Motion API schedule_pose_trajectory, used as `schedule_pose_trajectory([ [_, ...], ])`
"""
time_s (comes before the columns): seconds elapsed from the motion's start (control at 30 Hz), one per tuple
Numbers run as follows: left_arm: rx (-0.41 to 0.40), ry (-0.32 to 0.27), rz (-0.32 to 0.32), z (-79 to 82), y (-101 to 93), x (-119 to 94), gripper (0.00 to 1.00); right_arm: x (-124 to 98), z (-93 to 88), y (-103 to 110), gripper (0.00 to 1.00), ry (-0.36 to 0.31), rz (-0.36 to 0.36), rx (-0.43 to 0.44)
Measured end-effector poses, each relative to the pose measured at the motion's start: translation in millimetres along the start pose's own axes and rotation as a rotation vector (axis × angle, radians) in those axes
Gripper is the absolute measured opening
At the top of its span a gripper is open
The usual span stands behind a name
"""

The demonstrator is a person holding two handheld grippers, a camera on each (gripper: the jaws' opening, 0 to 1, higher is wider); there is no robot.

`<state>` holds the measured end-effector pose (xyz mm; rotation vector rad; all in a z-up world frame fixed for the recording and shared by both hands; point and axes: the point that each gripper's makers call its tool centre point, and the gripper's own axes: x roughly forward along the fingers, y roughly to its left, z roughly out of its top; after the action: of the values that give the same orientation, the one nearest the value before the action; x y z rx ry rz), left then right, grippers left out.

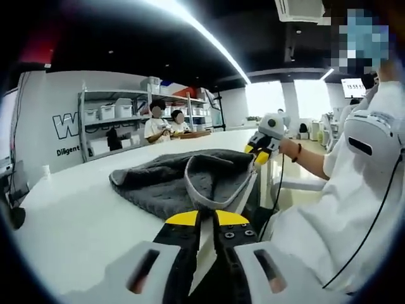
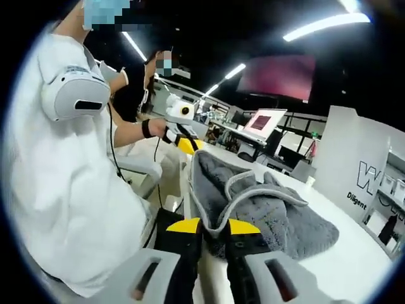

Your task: Open the folded towel by lifting each exposed corner and separating the folded layers until the towel lies flat within the target outline without major curled edges

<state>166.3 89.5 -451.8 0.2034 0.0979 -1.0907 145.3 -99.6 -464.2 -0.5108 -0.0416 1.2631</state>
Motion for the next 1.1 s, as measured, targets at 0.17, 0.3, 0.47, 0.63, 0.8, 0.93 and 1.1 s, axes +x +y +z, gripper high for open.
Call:
schedule_pose_trajectory([
  [0.17, -0.002, 0.008, -0.013, -1.8, -2.3, -1.2, 0.11, -3.3, 1.2, -0.8, 0.12, 0.0, -0.003, -0.013],
  [0.3, 0.006, -0.007, -0.004, 2.1, -4.3, -5.0, 0.14, -9.5, 7.0, -4.6, 0.14, -0.018, -0.019, -0.019],
  [0.47, 0.04, -0.016, 0.034, 11.7, 0.9, -9.7, 0.18, -16.8, 25.3, -20.5, 0.21, -0.097, -0.087, 0.017],
  [0.63, 0.034, -0.05, 0.069, 26.4, 11.9, -10.2, 0.2, -17.8, 43.1, -33.3, 0.21, -0.149, -0.141, 0.026],
  [0.8, -0.01, -0.084, 0.121, 38.6, 29.5, 0.1, 0.25, -11.0, 48.1, -54.3, 0.21, -0.15, -0.219, 0.052],
  [0.93, -0.042, -0.108, 0.138, 45.1, 42.6, 16.0, 0.26, -2.1, 48.7, -65.5, 0.23, -0.152, -0.254, 0.099],
  [1.1, -0.074, -0.141, 0.14, 52.2, 55.1, 30.4, 0.28, 7.7, 51.1, -74.3, 0.26, -0.161, -0.278, 0.126],
])
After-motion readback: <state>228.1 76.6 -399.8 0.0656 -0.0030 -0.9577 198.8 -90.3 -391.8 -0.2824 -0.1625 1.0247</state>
